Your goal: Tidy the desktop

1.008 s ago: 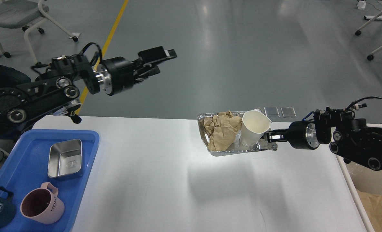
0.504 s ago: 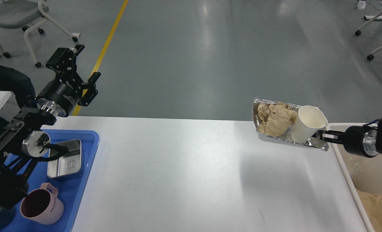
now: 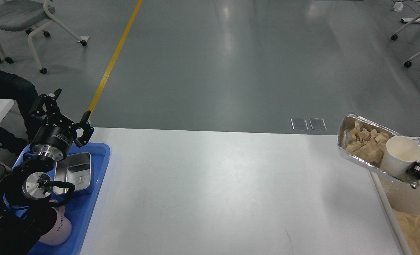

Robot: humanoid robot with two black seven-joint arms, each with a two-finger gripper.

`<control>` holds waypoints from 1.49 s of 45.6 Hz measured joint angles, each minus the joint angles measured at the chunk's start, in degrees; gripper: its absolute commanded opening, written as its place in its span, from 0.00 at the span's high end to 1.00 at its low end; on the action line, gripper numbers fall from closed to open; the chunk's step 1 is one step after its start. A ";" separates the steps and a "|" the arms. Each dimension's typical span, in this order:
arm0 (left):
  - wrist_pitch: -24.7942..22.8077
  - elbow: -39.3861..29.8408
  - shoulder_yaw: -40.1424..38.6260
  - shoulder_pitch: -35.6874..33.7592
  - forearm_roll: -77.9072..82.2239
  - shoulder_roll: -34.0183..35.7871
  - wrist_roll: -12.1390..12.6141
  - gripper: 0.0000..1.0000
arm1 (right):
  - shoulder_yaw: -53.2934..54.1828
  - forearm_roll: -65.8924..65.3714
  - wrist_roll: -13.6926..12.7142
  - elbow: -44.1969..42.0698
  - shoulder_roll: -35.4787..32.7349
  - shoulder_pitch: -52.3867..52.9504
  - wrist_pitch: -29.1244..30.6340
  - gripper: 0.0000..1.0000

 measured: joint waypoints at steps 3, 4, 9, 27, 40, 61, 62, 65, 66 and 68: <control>-0.28 0.34 -0.05 0.04 -0.05 -0.54 -0.01 0.04 | -0.04 3.02 0.01 -2.13 0.17 -1.27 -0.12 1.00; -0.36 0.50 -0.05 0.04 -0.06 -0.67 -0.01 0.04 | -0.08 4.08 0.01 -2.90 0.22 -1.74 -0.15 1.00; -0.64 1.16 0.13 0.04 -0.08 -1.09 -0.02 0.04 | -0.15 8.11 0.01 -6.03 0.42 -3.82 -0.23 0.65; -2.99 2.22 0.71 -0.06 -0.08 -1.49 0.60 0.04 | 0.06 20.43 -0.78 -15.20 1.85 -9.58 -1.04 0.00; -1.73 2.27 0.81 -0.19 0.60 -1.19 0.58 0.04 | 9.51 22.66 -0.14 -18.51 4.54 -9.03 -3.81 0.00; -4.86 2.28 1.80 -0.94 0.86 2.71 0.86 0.04 | 21.42 22.78 -0.89 -18.30 15.23 -5.38 -3.66 0.00; -4.99 2.28 1.80 -0.90 0.86 2.91 0.87 0.04 | 22.20 22.80 -0.80 -18.27 15.47 -5.12 -3.62 0.00; -5.36 2.27 1.79 -0.53 0.71 3.24 0.88 0.04 | 27.65 22.86 -0.63 -18.21 16.77 -4.37 -3.45 0.00; -5.45 2.25 1.73 -0.45 0.58 3.26 0.88 0.04 | 30.04 22.96 -0.63 -18.19 17.36 -4.24 -3.42 0.00; -5.61 2.15 1.44 -0.31 0.32 3.27 0.88 0.04 | 36.62 23.40 -0.67 -18.11 19.14 -4.01 -3.36 0.00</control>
